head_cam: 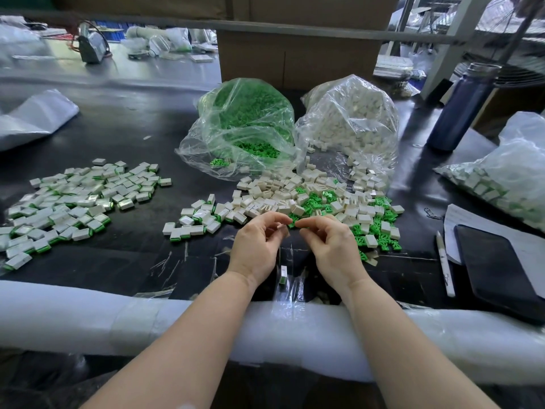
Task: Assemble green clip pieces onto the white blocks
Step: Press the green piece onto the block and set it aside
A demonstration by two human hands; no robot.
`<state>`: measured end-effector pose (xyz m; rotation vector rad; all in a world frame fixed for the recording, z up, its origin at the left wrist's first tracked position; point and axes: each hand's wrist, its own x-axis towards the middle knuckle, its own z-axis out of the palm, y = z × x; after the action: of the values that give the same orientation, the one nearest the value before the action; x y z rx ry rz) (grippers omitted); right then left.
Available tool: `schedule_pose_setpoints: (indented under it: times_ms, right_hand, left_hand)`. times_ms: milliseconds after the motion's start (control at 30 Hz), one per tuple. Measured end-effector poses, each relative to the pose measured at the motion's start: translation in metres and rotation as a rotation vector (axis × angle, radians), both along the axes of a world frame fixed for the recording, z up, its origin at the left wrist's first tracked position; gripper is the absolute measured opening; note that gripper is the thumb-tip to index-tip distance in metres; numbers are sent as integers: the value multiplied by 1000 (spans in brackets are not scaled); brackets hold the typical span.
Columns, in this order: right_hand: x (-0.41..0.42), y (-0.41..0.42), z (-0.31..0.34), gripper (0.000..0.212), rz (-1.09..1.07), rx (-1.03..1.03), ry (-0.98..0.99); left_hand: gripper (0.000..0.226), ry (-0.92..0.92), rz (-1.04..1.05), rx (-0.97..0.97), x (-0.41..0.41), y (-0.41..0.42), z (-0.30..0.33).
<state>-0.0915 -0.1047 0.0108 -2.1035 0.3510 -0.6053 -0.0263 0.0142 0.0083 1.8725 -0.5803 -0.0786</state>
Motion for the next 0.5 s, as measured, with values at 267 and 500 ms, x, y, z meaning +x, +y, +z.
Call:
schedule_pose_setpoints:
  times_ms: [267,500]
  right_hand:
    - [-1,-2,3,16,15,261,-48]
    - [-1,-1,3,19,33,304,-59]
  left_hand:
    - [22,166,-45,-158,1,1,1]
    - [20,192,-95,-145,1,1,2]
